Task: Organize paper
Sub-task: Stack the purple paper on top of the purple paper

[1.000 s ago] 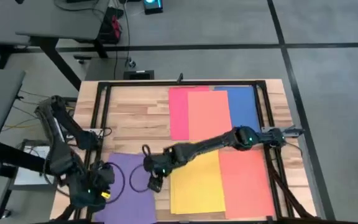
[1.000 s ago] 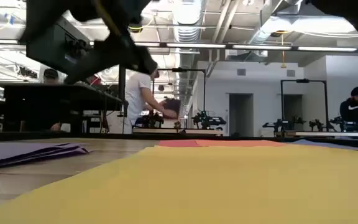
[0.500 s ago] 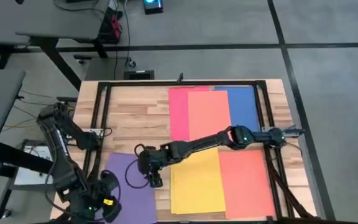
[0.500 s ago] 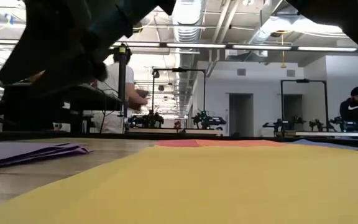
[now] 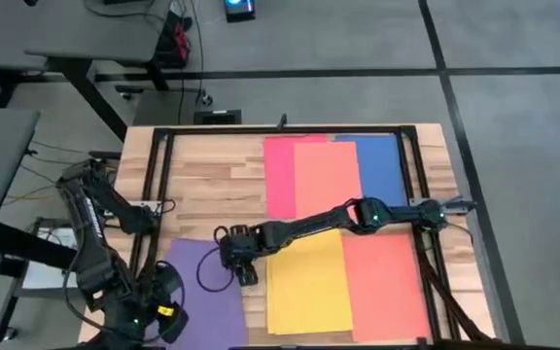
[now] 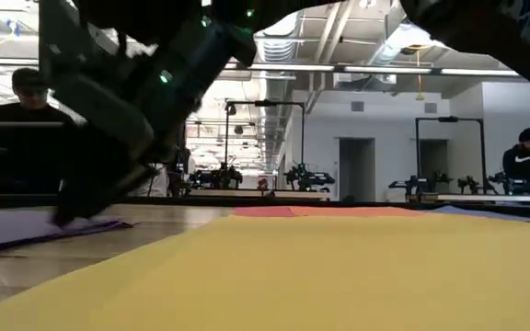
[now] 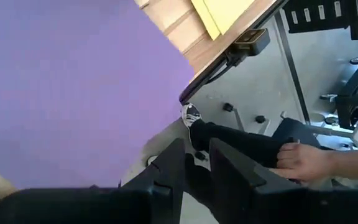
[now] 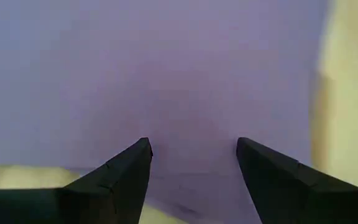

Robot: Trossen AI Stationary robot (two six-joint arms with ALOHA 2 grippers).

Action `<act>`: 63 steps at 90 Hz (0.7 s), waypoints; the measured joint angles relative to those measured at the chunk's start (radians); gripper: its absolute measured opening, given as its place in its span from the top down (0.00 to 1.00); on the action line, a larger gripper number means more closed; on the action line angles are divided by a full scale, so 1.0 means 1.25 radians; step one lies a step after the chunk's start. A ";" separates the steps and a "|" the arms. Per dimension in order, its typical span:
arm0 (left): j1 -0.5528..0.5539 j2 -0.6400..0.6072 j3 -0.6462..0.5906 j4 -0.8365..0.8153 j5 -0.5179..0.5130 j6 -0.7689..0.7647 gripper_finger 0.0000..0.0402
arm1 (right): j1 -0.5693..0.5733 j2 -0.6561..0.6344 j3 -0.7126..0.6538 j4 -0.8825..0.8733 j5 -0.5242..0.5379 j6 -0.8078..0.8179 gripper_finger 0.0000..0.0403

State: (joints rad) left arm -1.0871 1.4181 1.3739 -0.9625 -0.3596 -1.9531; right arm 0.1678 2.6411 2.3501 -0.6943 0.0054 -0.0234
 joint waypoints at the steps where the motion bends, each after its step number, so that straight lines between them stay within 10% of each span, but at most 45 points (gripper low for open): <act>1: 0.001 0.000 0.000 -0.002 0.000 0.002 0.85 | -0.002 0.000 0.000 -0.005 0.000 0.004 0.44; 63: 0.081 -0.009 0.001 -0.035 0.011 0.169 0.85 | -0.092 -0.125 0.001 -0.190 -0.073 0.193 0.44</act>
State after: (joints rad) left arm -0.9863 1.4070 1.3754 -1.0068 -0.3462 -1.7424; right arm 0.0523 2.4848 2.3512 -0.9318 -0.0861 0.2181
